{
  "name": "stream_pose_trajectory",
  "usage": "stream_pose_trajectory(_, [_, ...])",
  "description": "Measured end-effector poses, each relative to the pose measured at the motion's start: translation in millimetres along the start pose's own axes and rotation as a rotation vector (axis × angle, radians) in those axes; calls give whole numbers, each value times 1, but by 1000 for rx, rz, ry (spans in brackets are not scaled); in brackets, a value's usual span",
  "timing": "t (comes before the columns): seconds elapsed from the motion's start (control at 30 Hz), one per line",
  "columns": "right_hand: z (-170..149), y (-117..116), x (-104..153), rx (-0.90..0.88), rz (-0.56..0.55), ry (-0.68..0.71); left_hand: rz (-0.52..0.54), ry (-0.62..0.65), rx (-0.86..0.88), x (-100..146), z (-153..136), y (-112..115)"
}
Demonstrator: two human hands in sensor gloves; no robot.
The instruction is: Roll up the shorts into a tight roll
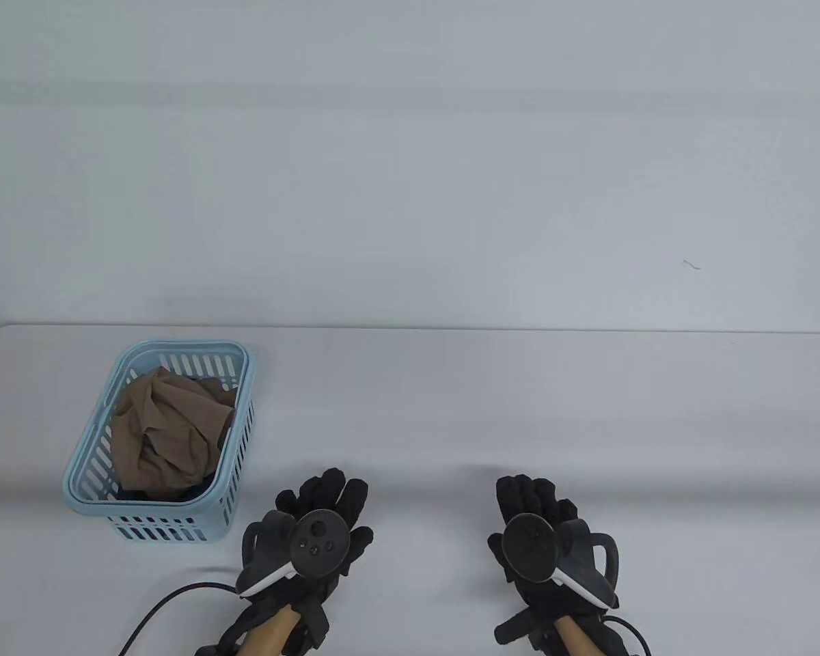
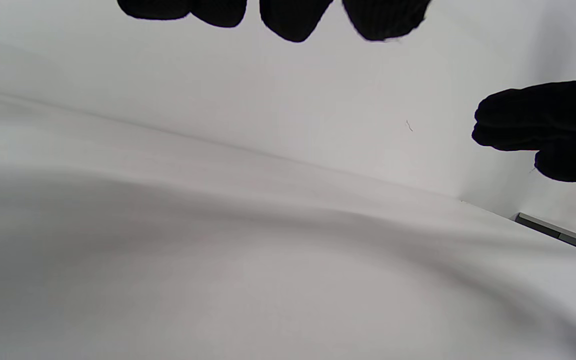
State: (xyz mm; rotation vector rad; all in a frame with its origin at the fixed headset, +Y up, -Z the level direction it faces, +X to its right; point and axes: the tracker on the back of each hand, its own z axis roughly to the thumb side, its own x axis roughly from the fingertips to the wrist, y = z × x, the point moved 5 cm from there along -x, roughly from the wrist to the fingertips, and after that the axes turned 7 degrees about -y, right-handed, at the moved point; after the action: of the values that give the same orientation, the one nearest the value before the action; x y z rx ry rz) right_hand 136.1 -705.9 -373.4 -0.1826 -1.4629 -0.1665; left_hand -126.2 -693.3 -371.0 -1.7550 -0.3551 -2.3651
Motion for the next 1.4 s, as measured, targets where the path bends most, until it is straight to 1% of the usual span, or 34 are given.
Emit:
stream_pose_trajectory(0.23, [-3, 3, 1, -11, -6, -5, -11, 10, 1, 1, 3, 3])
stream_pose_trajectory(0.53, [1, 1, 1, -15, 5, 7, -22, 30, -5, 1, 6, 6])
stream_pose_trajectory(1.4, [6, -1, 3, -27, 31, 23, -42, 38, -14, 5, 7, 10])
